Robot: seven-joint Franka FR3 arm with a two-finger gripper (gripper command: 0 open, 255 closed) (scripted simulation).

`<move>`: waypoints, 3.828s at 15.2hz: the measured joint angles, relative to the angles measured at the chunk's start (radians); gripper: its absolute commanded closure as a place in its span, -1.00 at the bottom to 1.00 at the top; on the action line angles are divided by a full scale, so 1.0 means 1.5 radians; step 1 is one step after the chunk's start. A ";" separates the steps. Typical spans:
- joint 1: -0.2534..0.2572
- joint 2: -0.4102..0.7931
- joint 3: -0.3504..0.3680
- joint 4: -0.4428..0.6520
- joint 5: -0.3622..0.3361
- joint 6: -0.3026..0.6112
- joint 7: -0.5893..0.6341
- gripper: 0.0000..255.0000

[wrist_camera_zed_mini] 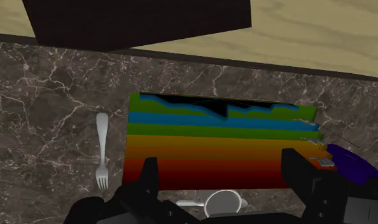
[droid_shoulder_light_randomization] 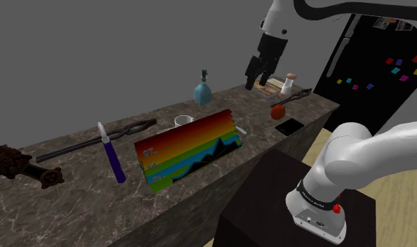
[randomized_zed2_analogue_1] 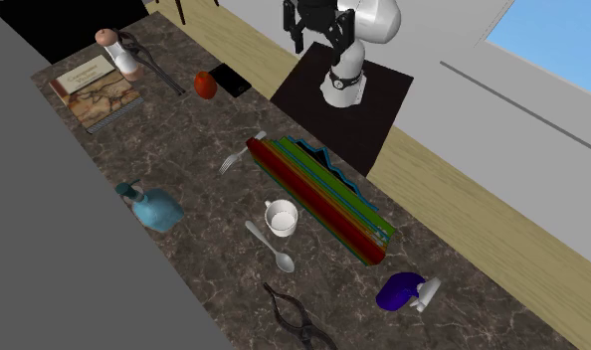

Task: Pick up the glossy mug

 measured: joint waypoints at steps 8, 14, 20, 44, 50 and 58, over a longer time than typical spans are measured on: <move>0.010 0.130 0.039 0.009 0.003 0.111 0.029 -1.00; 0.015 0.272 0.074 0.051 -0.008 0.200 0.064 -1.00; 0.015 0.437 0.097 0.129 -0.039 0.273 0.099 -1.00; 0.052 0.811 0.106 0.361 -0.142 0.375 0.202 1.00; 0.052 0.811 0.106 0.361 -0.142 0.376 0.202 1.00; 0.050 0.783 0.109 0.377 -0.136 0.331 0.197 1.00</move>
